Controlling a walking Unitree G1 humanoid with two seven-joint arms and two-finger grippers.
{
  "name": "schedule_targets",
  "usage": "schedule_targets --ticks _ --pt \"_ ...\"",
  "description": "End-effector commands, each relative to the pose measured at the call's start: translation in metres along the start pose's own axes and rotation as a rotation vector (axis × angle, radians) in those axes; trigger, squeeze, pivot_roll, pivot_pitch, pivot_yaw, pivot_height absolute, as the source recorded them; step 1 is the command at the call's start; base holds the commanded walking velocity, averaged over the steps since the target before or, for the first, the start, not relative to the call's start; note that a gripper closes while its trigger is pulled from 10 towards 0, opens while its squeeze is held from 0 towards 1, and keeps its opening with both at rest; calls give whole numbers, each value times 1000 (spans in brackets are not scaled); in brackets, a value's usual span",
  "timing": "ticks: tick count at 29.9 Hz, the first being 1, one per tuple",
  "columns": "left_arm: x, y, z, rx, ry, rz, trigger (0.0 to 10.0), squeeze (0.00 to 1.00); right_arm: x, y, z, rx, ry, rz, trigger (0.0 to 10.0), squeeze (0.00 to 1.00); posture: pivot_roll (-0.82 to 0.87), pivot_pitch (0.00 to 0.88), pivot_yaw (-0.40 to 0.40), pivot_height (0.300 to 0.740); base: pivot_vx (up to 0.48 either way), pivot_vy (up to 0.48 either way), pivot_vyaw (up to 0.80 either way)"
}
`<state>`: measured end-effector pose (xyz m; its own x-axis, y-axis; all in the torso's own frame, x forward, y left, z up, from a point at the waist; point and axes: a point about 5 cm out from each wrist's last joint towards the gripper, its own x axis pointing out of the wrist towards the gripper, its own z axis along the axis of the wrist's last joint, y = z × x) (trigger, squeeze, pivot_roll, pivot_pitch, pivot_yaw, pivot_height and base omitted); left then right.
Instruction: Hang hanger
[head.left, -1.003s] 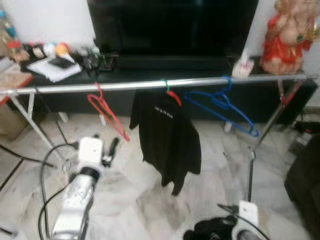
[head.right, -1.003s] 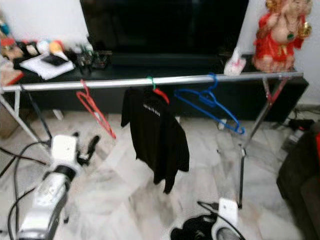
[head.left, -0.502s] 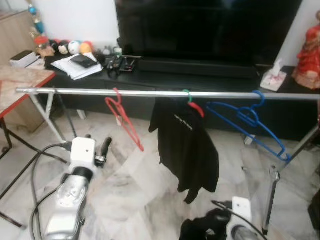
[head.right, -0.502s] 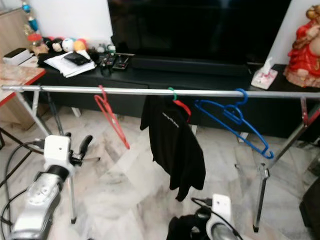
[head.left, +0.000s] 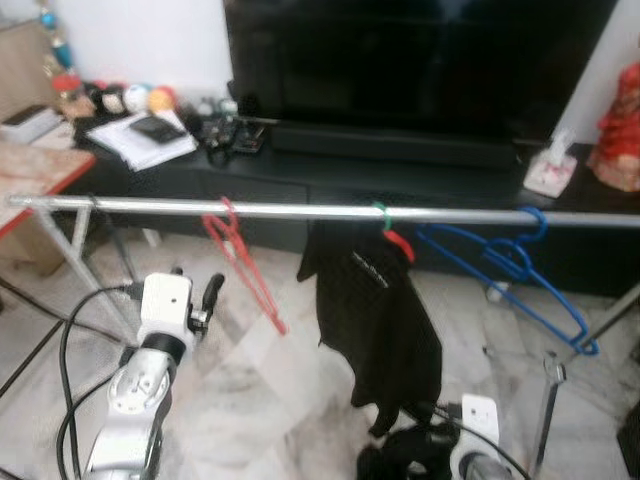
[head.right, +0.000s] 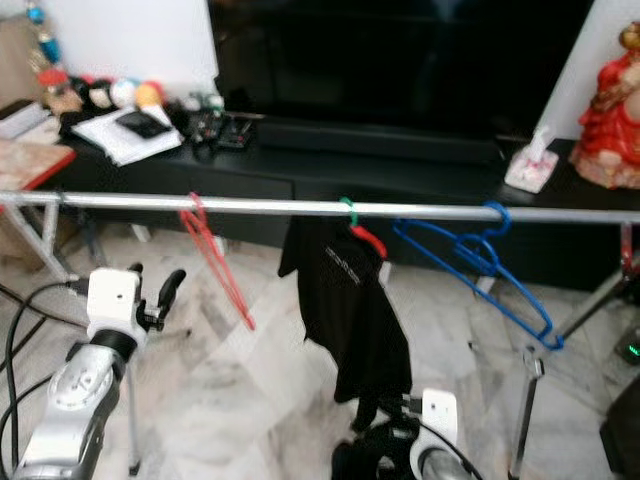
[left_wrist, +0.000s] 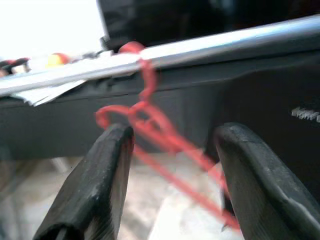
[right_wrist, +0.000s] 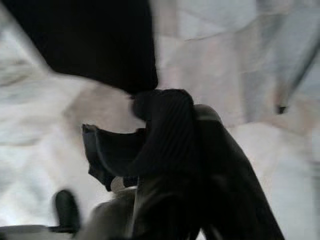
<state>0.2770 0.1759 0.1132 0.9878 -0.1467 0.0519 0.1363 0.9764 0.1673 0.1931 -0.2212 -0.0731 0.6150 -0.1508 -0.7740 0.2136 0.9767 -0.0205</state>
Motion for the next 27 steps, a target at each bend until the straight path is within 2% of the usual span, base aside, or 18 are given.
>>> schedule_targets --ticks 1,8,11,12,14,17,19,22,23,27 --pt "-3 10 1 9 5 24 10000 0 2 9 9 -7 -27 25 10000 0 -9 0 -19 740 292 0 0" --pt "-5 9 1 18 16 -9 10000 0 2 9 9 -24 -26 32 10000 0 -5 0 -20 740 289 0 0" --pt "-8 3 3 41 26 -83 10000 0 2 10 10 -57 -25 45 10000 0 -3 0 -22 740 0 0 0" --pt "-11 -1 2 44 61 -131 10000 0 2 10 10 -56 -24 45 10000 0 0 0 -26 740 0 0 0" --pt "-12 -2 0 39 92 -145 10000 0 2 10 10 -57 -24 45 10000 0 0 0 -26 740 0 0 0" --pt "-11 -1 -1 2 161 -124 10000 0 2 10 11 -62 -24 46 10000 0 2 0 -27 740 0 0 0" --pt "-6 2 0 -53 212 -50 10000 0 2 10 11 -72 -24 49 10000 0 3 0 -28 740 0 0 0" --pt "1 1 6 -122 221 5 10000 0 2 9 12 -78 -25 51 10000 0 2 0 -30 740 0 0 0" --pt "9 0 12 -156 229 48 10000 1000 3 9 13 -82 -25 52 10000 0 2 0 -31 740 0 0 0" --pt "19 -5 17 -208 247 58 10000 1000 3 10 14 -90 -25 57 10000 0 0 0 -35 740 0 0 0"
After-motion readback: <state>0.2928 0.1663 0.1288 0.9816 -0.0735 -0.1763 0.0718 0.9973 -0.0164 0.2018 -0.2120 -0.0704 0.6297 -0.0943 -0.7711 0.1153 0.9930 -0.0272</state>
